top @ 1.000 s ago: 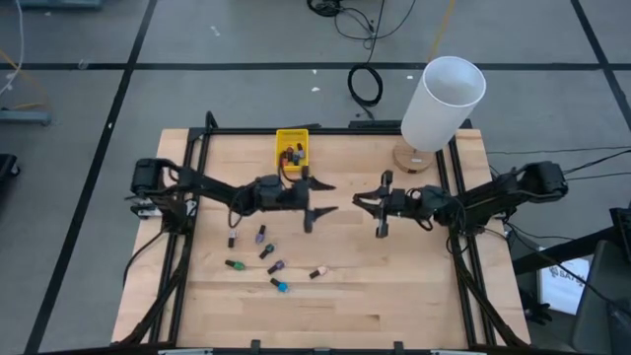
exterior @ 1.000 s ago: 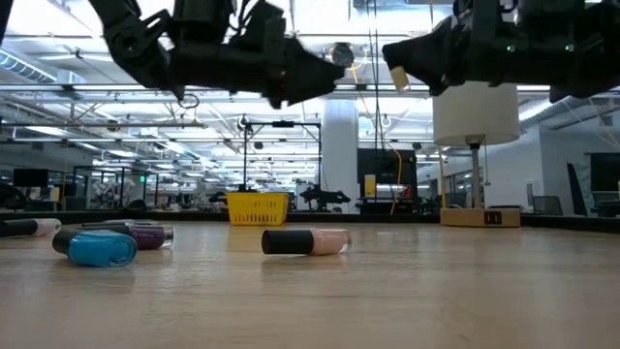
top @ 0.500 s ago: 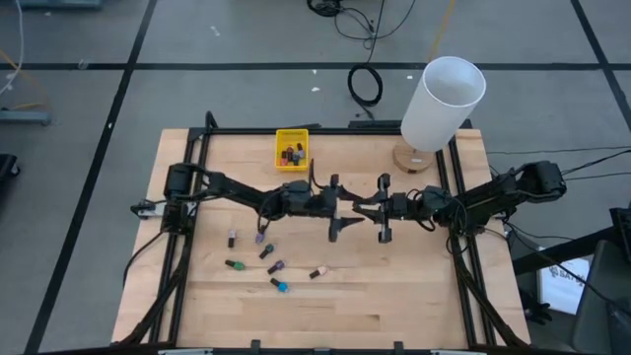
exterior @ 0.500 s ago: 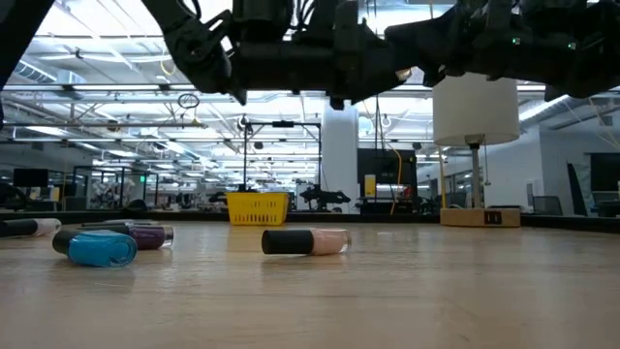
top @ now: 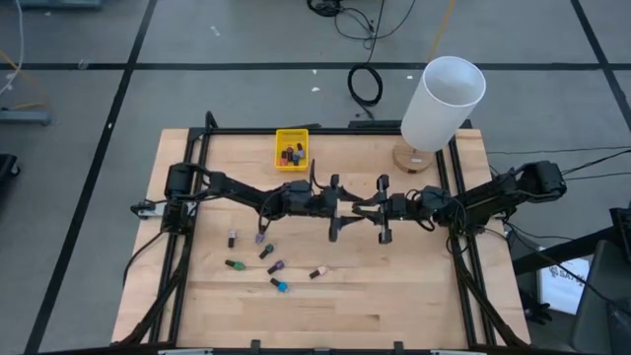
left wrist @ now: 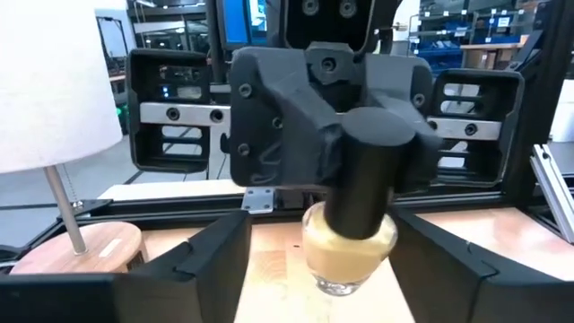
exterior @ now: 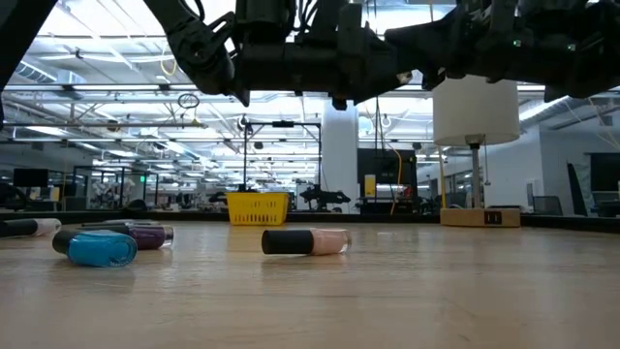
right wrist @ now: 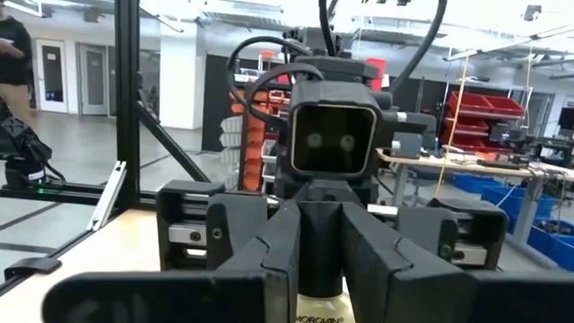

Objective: Pick & Place Nail Polish
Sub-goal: Put the yellow nail polish bottle into the yellow bin

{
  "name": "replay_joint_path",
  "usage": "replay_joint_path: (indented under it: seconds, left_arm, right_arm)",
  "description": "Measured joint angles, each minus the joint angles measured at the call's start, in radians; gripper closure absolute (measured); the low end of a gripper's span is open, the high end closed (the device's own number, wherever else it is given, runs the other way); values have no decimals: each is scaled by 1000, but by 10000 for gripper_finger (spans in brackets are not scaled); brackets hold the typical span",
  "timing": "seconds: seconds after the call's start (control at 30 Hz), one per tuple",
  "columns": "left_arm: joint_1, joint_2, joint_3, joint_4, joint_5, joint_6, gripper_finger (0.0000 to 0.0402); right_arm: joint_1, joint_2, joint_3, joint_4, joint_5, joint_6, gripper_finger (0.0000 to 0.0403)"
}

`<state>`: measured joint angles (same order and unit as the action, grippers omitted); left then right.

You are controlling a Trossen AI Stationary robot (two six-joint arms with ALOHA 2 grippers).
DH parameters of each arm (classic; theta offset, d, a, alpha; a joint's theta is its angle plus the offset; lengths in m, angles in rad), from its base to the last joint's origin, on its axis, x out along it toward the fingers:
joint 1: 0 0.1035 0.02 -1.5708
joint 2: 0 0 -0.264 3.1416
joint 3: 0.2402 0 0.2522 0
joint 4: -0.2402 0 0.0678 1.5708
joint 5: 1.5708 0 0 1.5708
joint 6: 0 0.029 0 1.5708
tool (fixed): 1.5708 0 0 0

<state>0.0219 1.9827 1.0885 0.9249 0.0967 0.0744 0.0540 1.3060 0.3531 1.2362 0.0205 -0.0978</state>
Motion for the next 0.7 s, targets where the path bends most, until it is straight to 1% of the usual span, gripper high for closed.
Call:
replay_joint_path:
  seconds: [0.1,0.27,0.47,0.53,0.63,0.7]
  left_arm:
    - [0,0,0,3,0,7,207]
    - [-1,0,0,-4,6,25,304]
    - [2,0,0,-11,17,36,308]
    - [7,0,0,-12,24,28,308]
    - [18,-4,0,-40,15,16,308]
    - [27,-24,0,-99,-3,5,308]
  right_arm:
    - [0,0,0,0,0,0,357]
    - [0,0,0,-2,6,4,357]
    - [0,-1,0,-18,7,6,353]
    - [0,-1,1,-22,14,8,325]
    - [6,-13,1,-55,58,31,256]
    - [14,-37,1,-80,101,33,210]
